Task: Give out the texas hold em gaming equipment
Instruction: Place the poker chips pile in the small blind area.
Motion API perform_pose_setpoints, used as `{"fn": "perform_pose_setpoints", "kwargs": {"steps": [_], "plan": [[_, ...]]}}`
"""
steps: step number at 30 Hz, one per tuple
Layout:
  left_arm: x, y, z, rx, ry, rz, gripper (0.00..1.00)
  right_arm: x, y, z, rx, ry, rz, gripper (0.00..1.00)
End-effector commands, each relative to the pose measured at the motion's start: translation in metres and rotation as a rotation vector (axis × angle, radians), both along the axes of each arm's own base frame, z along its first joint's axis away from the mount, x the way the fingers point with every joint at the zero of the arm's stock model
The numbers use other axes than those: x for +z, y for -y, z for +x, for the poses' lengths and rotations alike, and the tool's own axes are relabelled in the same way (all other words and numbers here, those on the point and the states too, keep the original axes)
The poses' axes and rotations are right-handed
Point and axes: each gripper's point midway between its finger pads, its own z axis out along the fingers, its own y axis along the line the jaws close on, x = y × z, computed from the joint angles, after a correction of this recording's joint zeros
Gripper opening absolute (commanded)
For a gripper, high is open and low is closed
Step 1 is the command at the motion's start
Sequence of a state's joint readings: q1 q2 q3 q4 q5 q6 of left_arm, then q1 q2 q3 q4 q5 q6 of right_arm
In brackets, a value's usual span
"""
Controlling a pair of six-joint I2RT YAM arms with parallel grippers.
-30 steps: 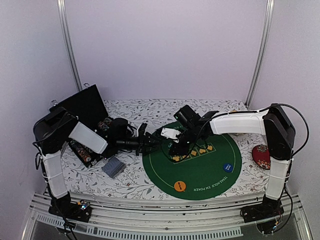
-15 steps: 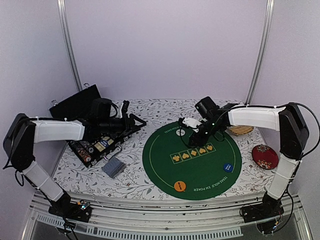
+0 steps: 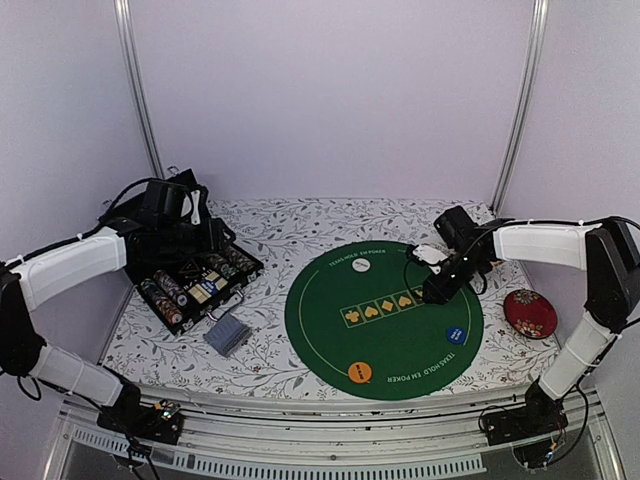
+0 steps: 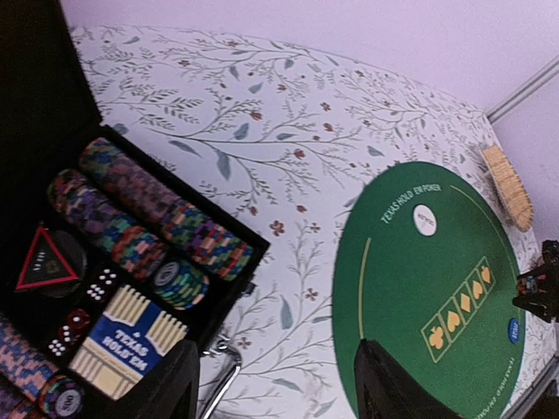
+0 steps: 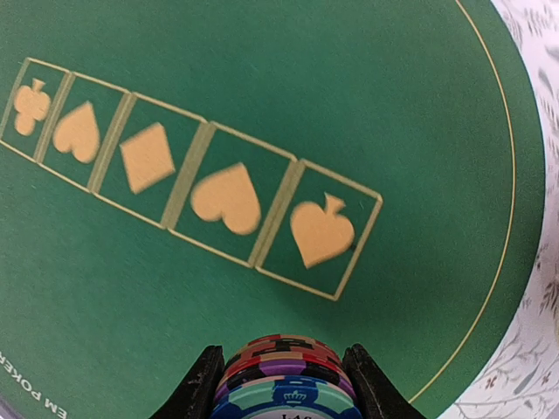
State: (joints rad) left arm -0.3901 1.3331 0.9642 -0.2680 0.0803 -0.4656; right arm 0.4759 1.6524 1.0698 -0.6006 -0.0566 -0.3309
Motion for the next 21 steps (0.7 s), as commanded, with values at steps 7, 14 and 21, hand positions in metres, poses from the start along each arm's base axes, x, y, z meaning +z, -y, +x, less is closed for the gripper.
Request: {"fn": "perform_pose_setpoints", "kwargs": {"steps": [7,14,21], "plan": [[-0.022,-0.057,0.005,0.033,-0.028,0.067,0.63,-0.02,0.061,-0.012,-0.195,-0.07,-0.065,0.04],[-0.027,-0.076,0.01,0.047,-0.035,-0.007,0.63,-0.022,0.083,-0.009,-0.275,-0.079,-0.086,0.04],[-0.026,-0.083,0.008,0.06,-0.032,-0.012,0.64,-0.026,0.098,-0.006,-0.316,-0.084,-0.101,0.04]]}}
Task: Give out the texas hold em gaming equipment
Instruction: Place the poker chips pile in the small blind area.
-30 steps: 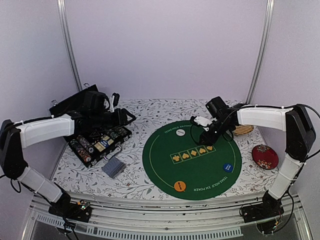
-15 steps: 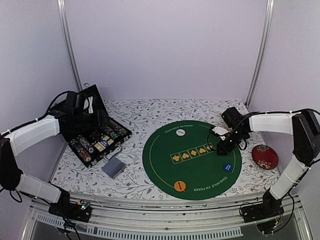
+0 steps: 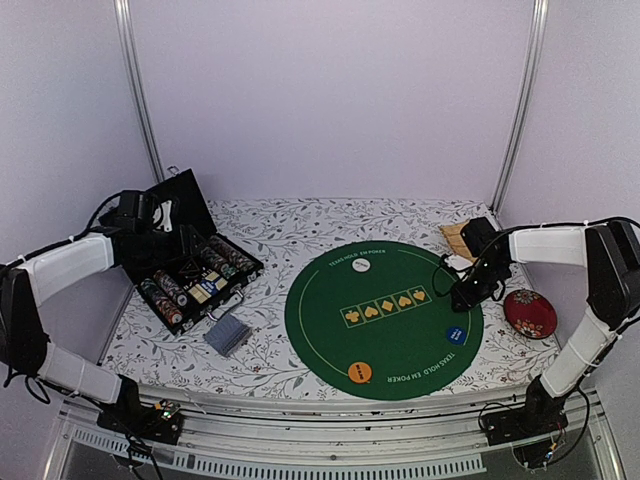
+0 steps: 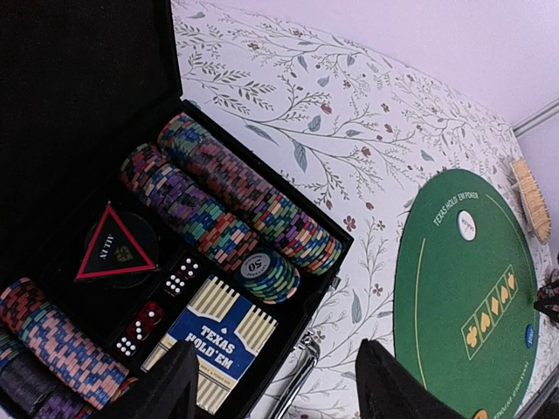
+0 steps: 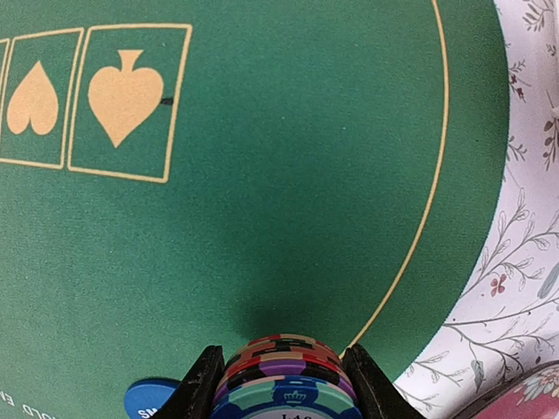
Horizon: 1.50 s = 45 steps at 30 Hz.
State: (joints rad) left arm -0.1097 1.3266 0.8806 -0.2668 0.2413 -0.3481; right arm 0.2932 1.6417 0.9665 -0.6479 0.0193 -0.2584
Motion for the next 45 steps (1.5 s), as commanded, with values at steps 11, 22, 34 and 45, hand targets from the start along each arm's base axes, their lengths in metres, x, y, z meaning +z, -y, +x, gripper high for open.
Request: {"fn": "perform_pose_setpoints", "kwargs": {"steps": [11,22,34,45], "plan": [[0.011,-0.002,-0.002,-0.012,0.04,-0.011,0.64,-0.015,0.008,0.003,-0.036,-0.018,0.004,0.07],[0.013,-0.004,-0.002,-0.004,0.043,-0.001,0.64,-0.035,0.007,-0.001,-0.042,-0.054,0.007,0.2],[0.018,-0.008,-0.001,0.007,0.054,0.012,0.64,-0.04,0.012,-0.004,-0.054,-0.069,-0.017,0.54],[0.02,-0.011,-0.001,0.012,0.056,0.014,0.65,-0.022,0.006,0.001,-0.049,-0.023,0.019,0.76]]}}
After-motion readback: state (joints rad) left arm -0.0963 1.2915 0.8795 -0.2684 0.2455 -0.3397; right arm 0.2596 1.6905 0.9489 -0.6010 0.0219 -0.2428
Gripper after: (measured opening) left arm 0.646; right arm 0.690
